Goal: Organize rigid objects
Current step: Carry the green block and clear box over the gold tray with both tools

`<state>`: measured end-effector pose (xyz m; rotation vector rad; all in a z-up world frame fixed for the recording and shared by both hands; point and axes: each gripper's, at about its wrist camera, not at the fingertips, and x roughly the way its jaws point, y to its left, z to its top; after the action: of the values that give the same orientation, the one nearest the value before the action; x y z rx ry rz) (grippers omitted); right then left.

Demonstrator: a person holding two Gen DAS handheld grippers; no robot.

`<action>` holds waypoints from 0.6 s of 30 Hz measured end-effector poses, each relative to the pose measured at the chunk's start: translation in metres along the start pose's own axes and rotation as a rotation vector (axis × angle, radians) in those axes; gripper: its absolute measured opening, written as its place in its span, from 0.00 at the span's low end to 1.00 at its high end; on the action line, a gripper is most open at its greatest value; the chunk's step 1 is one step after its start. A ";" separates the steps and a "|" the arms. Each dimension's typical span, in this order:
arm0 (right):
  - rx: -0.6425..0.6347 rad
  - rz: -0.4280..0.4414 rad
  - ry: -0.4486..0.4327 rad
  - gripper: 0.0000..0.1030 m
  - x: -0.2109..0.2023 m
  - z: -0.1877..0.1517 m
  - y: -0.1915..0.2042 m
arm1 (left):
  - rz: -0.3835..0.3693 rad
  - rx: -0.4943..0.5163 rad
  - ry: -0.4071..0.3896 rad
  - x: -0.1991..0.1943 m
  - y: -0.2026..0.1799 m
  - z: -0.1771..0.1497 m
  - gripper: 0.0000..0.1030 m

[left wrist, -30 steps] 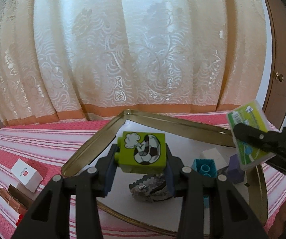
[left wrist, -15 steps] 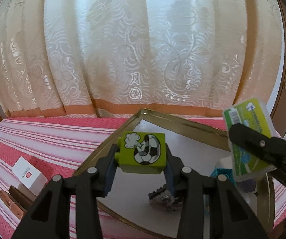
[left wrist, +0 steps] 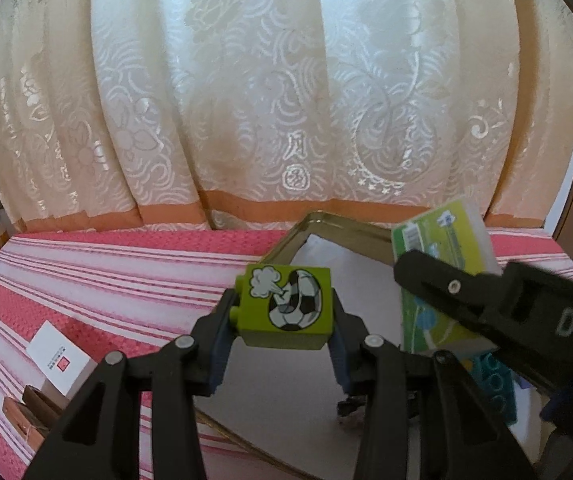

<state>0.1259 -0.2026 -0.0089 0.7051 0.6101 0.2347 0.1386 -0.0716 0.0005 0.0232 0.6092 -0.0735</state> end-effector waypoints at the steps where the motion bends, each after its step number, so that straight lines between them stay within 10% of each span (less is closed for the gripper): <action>1: 0.010 -0.004 0.009 0.28 0.003 0.000 -0.003 | -0.001 -0.008 0.021 0.001 0.000 0.000 0.40; 18: -0.002 0.000 0.073 0.28 0.014 -0.002 0.000 | 0.039 0.008 0.073 0.009 0.000 0.002 0.40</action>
<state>0.1362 -0.1960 -0.0159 0.6964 0.6797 0.2617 0.1466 -0.0720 -0.0029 0.0459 0.6816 -0.0377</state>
